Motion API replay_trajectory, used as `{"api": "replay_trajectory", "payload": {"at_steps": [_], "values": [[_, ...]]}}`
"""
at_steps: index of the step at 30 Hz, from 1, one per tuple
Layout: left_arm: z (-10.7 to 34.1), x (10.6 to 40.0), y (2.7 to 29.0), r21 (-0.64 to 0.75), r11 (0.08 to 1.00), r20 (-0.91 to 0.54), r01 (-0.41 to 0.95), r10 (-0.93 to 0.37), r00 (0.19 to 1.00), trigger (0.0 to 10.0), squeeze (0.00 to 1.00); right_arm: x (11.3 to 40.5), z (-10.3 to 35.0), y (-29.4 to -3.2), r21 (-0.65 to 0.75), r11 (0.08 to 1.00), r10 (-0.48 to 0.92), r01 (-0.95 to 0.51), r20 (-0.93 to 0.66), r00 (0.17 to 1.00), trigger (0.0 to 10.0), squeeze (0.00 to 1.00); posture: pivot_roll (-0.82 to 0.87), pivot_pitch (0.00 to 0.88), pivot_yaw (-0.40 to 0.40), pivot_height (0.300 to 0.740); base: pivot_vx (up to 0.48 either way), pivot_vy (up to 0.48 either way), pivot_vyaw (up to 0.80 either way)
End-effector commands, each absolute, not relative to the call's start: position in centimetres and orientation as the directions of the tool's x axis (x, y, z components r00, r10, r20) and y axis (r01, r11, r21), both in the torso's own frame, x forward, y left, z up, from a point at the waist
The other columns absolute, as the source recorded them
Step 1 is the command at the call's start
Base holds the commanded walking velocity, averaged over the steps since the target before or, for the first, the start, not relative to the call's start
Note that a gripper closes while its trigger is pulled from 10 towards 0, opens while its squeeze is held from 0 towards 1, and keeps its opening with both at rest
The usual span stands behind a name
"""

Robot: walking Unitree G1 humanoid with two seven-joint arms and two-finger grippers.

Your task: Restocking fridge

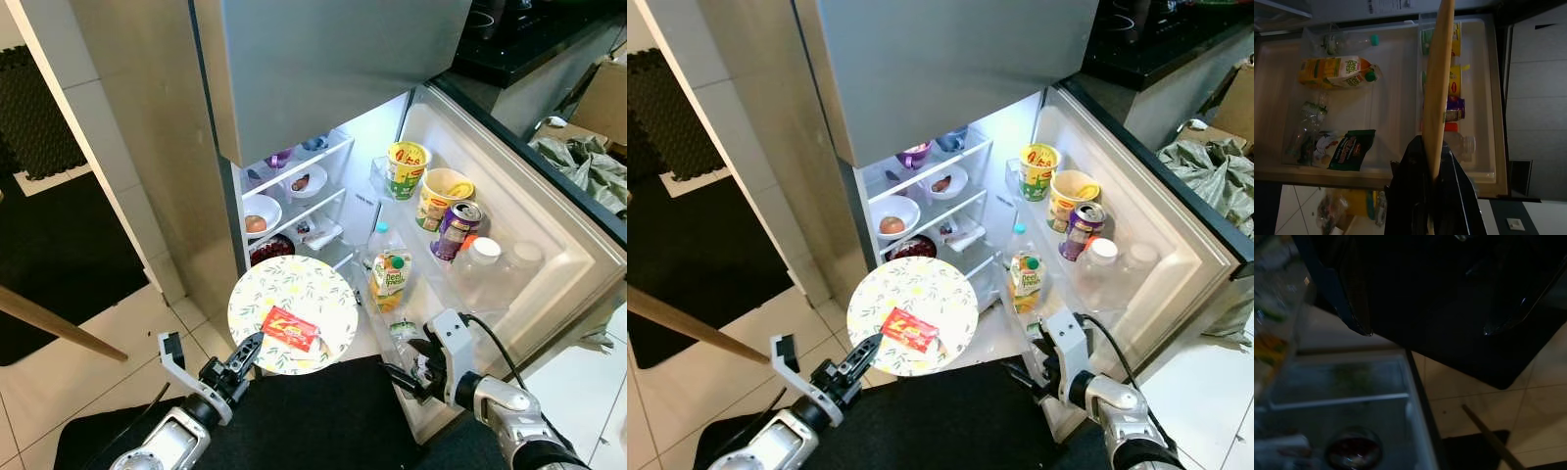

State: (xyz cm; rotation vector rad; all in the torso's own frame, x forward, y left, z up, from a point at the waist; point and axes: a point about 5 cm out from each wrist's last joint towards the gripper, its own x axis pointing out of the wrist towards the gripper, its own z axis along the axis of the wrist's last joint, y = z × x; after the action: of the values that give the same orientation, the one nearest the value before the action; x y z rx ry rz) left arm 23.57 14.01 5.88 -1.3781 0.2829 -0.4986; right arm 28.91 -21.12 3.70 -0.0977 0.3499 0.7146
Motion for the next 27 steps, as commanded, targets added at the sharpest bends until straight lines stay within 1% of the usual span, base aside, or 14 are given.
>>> {"api": "replay_trajectory", "payload": {"at_steps": [1, 4, 6, 8, 12, 13, 15, 17, 19, 20, 21, 23, 24, 27], "values": [[5.3, 23.3, 13.8, -0.987, 0.078, 0.087, 0.14, -0.472, 0.878, 10.0, 0.0, 29.4, 4.2, -21.0, -0.01, 0.757, 0.612, -0.654, -0.341, 0.714, 10.0, 0.0, -0.04, 0.115, 0.004, 0.74, 0.0, 0.0, 0.0], [5.3, 23.3, 13.8, -0.988, 0.074, 0.089, 0.138, -0.466, 0.88, 10.0, 0.0, 29.7, 4.5, -21.1, -0.029, 0.766, 0.597, -0.642, -0.336, 0.728, 10.0, 0.0, -0.04, 0.116, 0.004, 0.74, 0.0, 0.0, 0.0], [5.2, 23.4, 14.3, -0.99, 0.047, 0.097, 0.13, -0.431, 0.897, 10.0, 0.0, 31.5, 6.3, -21.9, -0.119, 0.831, 0.495, -0.544, -0.29, 0.819, 10.0, 0.0, -0.04, 0.119, 0.003, 0.74, 0.0, 0.0, 0.0], [5.0, 23.4, 14.4, -0.992, 0.03, 0.099, 0.122, -0.41, 0.907, 10.0, 0.0, 32.3, 7.3, -22.5, -0.176, 0.854, 0.437, -0.49, -0.268, 0.859, 10.0, 0.0, -0.04, 0.123, 0.001, 0.74, 0.0, 0.0, 0.0], [5.0, 23.4, 14.4, -0.992, 0.029, 0.098, 0.12, -0.403, 0.91, 10.0, 0.0, 32.6, 7.8, -22.8, -0.195, 0.86, 0.419, -0.471, -0.257, 0.871, 10.0, 0.0, -0.04, 0.124, -0.002, 0.74, 0.0, 0.0, 0.0], [5.0, 23.4, 14.4, -0.992, 0.024, 0.104, 0.123, -0.396, 0.912, 10.0, 0.0, 33.0, 8.2, -23.3, -0.221, 0.87, 0.383, -0.44, -0.256, 0.887, 10.0, 0.0, -0.04, 0.126, -0.003, 0.74, 0.0, 0.0, 0.0], [5.0, 23.5, 14.4, -0.992, 0.021, 0.106, 0.124, -0.394, 0.913, 10.0, 0.0, 33.1, 8.3, -23.5, -0.236, 0.875, 0.363, -0.423, -0.26, 0.895, 10.0, 0.0, -0.04, 0.126, -0.003, 0.74, 0.0, 0.0, 0.0], [5.0, 23.5, 14.3, -0.992, 0.019, 0.109, 0.127, -0.393, 0.913, 10.0, 0.0, 33.1, 8.1, -24.9, -0.318, 0.881, 0.251, -0.351, -0.315, 0.915, 10.0, 0.0, -0.04, 0.125, -0.004, 0.74, 0.0, 0.0, 0.0], [5.1, 23.5, 14.3, -0.991, 0.018, 0.112, 0.13, -0.394, 0.912, 10.0, 0.0, 33.0, 8.1, -26.2, -0.359, 0.888, 0.166, -0.288, -0.335, 0.928, 10.0, 0.0, -0.03, 0.125, -0.003, 0.74, 0.0, 0.0, 0.0], [5.2, 23.5, 14.3, -0.991, 0.017, 0.114, 0.132, -0.393, 0.912, 10.0, 0.0, 33.0, 8.3, -26.9, -0.375, 0.895, 0.118, -0.242, -0.325, 0.938, 10.0, 0.0, -0.03, 0.125, -0.003, 0.74, 0.0, 0.0, 0.0], [5.2, 23.5, 14.3, -0.991, 0.017, 0.114, 0.132, -0.393, 0.912, 10.0, 0.0, 33.0, 8.3, -26.9, -0.375, 0.895, 0.118, -0.242, -0.325, 0.938, 10.0, 0.0, -0.03, 0.125, -0.003, 0.74, 0.0, 0.0, 0.0], [5.3, 23.6, 14.5, -0.991, 0.016, 0.119, 0.136, -0.391, 0.913, 10.0, 0.0, 32.8, 9.1, -29.2, -0.444, 0.885, -0.003, -0.14, -0.307, 0.952, 10.0, 0.0, -0.03, 0.125, -0.001, 0.74, 0.0, 0.0, 0.0], [5.3, 23.6, 14.5, -0.991, 0.016, 0.119, 0.136, -0.391, 0.913, 10.0, 0.0, 32.8, 9.1, -29.2, -0.444, 0.885, -0.003, -0.14, -0.307, 0.952, 10.0, 0.0, -0.03, 0.125, -0.001, 0.74, 0.0, 0.0, 0.0], [5.3, 23.6, 14.7, -0.99, 0.017, 0.121, 0.138, -0.392, 0.912, 10.0, 0.0, 32.1, 10.1, -32.1, -0.521, 0.853, -0.133, -0.04, -0.291, 0.947, 10.0, 0.0, -0.03, 0.124, 0.002, 0.74, 0.0, 0.0, 0.0]]}}
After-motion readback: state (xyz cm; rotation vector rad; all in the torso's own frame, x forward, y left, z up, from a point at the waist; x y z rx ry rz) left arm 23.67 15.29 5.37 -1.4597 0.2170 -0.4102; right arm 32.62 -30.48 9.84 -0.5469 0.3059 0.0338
